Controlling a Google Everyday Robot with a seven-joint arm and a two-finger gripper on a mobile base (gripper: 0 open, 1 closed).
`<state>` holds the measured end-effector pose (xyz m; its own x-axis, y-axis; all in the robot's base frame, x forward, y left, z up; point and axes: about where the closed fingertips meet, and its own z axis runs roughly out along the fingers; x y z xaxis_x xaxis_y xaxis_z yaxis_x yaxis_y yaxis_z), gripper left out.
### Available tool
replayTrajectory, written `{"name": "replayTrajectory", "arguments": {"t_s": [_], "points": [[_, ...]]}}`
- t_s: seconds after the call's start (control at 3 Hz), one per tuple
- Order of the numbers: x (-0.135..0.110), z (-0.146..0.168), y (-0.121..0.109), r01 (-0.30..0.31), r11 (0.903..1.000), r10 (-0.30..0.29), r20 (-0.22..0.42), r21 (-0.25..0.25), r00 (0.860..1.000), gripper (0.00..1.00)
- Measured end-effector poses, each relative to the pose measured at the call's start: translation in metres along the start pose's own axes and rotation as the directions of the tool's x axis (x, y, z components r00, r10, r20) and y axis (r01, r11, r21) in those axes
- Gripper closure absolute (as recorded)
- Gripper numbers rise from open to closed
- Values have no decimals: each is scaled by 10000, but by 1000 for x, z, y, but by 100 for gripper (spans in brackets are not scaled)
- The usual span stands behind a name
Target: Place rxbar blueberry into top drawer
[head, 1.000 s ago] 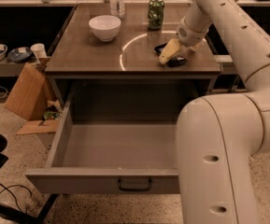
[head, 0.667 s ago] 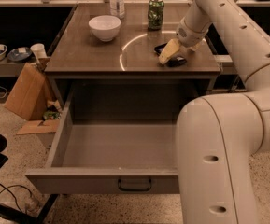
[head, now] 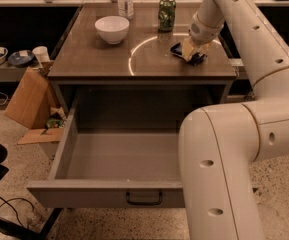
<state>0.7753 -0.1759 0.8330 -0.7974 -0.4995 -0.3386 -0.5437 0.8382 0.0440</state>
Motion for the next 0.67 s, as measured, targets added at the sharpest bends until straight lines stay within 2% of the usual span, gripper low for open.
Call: {"name": "replayTrajectory", "arguments": {"t_s": [0.33,0.67], "points": [[0,0,0,0,10000,0,0,0,10000,100],[-1,-31,-10,237,9990,-257,525,376,9983,100]]}}
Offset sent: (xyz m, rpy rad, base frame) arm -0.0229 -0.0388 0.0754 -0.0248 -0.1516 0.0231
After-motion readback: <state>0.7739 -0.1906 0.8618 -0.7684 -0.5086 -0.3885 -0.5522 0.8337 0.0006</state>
